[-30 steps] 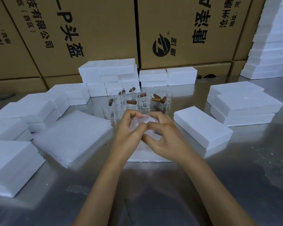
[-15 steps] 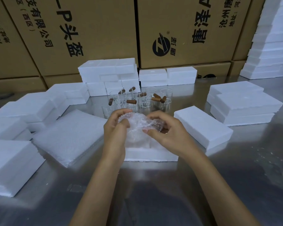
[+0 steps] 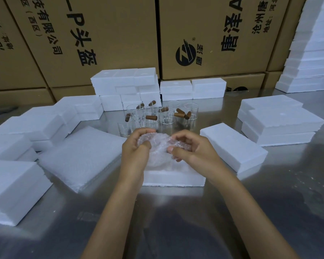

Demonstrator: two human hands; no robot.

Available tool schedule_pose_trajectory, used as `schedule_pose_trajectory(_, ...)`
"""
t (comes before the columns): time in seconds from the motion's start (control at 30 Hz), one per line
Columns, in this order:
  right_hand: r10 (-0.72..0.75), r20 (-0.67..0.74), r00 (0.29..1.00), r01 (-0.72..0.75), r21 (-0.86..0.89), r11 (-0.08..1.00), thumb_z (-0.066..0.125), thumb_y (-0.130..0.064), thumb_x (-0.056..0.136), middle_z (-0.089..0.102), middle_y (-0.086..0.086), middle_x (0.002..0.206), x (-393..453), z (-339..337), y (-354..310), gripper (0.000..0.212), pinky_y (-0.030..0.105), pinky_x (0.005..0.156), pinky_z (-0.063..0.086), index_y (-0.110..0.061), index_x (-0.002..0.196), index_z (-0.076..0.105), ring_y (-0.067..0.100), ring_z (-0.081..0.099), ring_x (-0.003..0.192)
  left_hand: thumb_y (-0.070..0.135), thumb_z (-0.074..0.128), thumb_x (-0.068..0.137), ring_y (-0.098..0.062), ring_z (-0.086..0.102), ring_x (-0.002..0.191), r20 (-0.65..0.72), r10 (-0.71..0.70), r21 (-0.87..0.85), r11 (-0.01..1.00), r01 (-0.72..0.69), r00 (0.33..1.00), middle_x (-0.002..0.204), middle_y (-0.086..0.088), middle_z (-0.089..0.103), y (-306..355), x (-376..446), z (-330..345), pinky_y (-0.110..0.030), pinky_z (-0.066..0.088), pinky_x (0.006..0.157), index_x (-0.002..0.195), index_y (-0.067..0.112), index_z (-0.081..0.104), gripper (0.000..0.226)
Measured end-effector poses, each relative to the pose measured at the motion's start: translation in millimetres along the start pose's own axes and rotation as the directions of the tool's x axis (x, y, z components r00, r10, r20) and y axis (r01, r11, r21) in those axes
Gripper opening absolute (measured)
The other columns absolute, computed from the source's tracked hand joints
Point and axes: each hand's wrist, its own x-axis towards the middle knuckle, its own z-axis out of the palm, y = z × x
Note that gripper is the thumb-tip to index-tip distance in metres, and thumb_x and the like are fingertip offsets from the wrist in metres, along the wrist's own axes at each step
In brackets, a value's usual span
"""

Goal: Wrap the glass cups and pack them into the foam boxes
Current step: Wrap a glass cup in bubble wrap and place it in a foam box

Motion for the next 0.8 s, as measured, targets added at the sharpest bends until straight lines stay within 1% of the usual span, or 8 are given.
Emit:
schedule_pose_trajectory(0.07, 0.01, -0.042, 0.999, -0.01, 0.01, 1.0, 0.075, -0.001, 0.083, 0.069, -0.005, 0.079, 2.2, -2.4, 3.0, 0.015, 0.026, 0.065, 0.057, -0.013, 0.091, 0.069, 0.014, 0.066, 0.064, -0.004, 0.048, 0.088, 0.011, 0.061, 0.077, 0.034, -0.023, 0.029, 0.999, 0.022, 0.999, 0.085, 0.029, 0.07, -2.9, 3.2, -0.1, -0.01, 0.047, 0.064, 0.09, 0.029, 0.073, 0.042)
schedule_pose_trajectory(0.17, 0.035, -0.044, 0.998, -0.036, 0.0, 0.999, 0.073, 0.0, 0.084, 0.07, -0.006, 0.075, 3.2, -2.1, 9.2, 0.013, 0.025, 0.066, 0.057, -0.012, 0.088, 0.069, 0.011, 0.066, 0.066, -0.005, 0.043, 0.092, 0.002, 0.064, 0.097, 0.074, -0.01, 0.08, 0.997, 0.004, 0.997, 0.102, 0.011, 0.074, -7.5, 7.7, -3.3, -0.017, 0.048, 0.082, 0.095, 0.024, 0.073, 0.042)
schedule_pose_trajectory(0.27, 0.066, -0.013, 0.998, -0.066, -0.013, 0.998, 0.071, -0.002, 0.087, 0.071, -0.005, 0.074, 2.1, 3.3, 15.6, 0.012, 0.023, 0.066, 0.057, -0.014, 0.087, 0.07, 0.01, 0.067, 0.066, -0.015, 0.037, 0.089, 0.015, 0.06, 0.088, 0.099, 0.048, 0.169, 0.983, -0.064, 0.994, 0.105, 0.005, 0.073, -9.5, 7.4, -4.1, -0.003, 0.043, 0.075, 0.098, 0.019, 0.071, 0.049)
schedule_pose_trajectory(0.4, 0.067, -0.029, 0.997, -0.068, -0.024, 0.997, 0.073, -0.005, 0.087, 0.073, -0.007, 0.073, 2.5, 4.4, 17.9, 0.013, 0.023, 0.066, 0.057, -0.018, 0.085, 0.071, 0.008, 0.068, 0.066, -0.025, 0.032, 0.081, 0.008, 0.066, 0.089, 0.09, 0.119, 0.123, 0.984, -0.13, 0.989, 0.101, -0.002, 0.073, -8.0, 6.8, -4.7, -0.004, 0.045, 0.076, 0.099, 0.013, 0.069, 0.055)
schedule_pose_trajectory(0.53, 0.042, -0.071, 0.997, -0.057, -0.22, 0.974, 0.075, -0.015, 0.086, 0.073, -0.01, 0.085, 1.0, 12.5, 23.5, 0.016, 0.024, 0.082, 0.052, -0.029, 0.083, 0.07, 0.01, 0.069, 0.085, -0.025, 0.033, 0.082, 0.001, 0.069, 0.089, 0.073, 0.137, 0.135, 0.98, -0.146, 0.988, 0.098, -0.001, 0.074, -10.8, 10.1, -5.8, -0.004, 0.044, 0.075, 0.094, 0.02, 0.066, 0.057)
schedule_pose_trajectory(0.63, 0.01, -0.104, 0.995, -0.046, -0.348, 0.936, 0.073, -0.021, 0.088, 0.073, -0.016, 0.087, -0.8, 14.8, 25.6, 0.008, 0.009, 0.077, 0.046, -0.027, 0.092, 0.075, -0.005, 0.065, 0.084, -0.019, 0.036, 0.087, 0.002, 0.066, 0.095, 0.076, 0.135, 0.253, 0.956, -0.15, 0.988, 0.097, 0.007, 0.072, -16.6, 10.1, -5.1, -0.006, 0.043, 0.078, 0.09, 0.027, 0.063, 0.054)
schedule_pose_trajectory(0.7, -0.016, -0.113, 0.993, -0.032, -0.409, 0.912, 0.071, -0.024, 0.089, 0.073, -0.017, 0.085, -1.9, 14.7, 25.8, 0.007, 0.005, 0.07, 0.042, -0.027, 0.092, 0.076, -0.008, 0.062, 0.08, -0.012, 0.039, 0.092, 0.009, 0.061, 0.092, 0.083, 0.124, 0.34, 0.929, -0.145, 0.989, 0.095, 0.017, 0.068, -20.7, 9.8, -6.2, -0.002, 0.04, 0.075, 0.091, 0.028, 0.064, 0.047)
schedule_pose_trajectory(0.8, -0.054, -0.105, 0.993, -0.009, -0.526, 0.85, 0.067, -0.03, 0.091, 0.072, -0.01, 0.084, -2.3, 16.3, 27.3, 0.011, 0.02, 0.073, 0.044, -0.029, 0.092, 0.077, 0.007, 0.06, 0.083, -0.006, 0.041, 0.095, 0.007, 0.056, 0.085, 0.075, 0.096, 0.437, 0.892, -0.119, 0.993, 0.093, 0.02, 0.063, -24.5, 11.2, -9.6, 0.003, 0.035, 0.067, 0.096, 0.029, 0.067, 0.043)
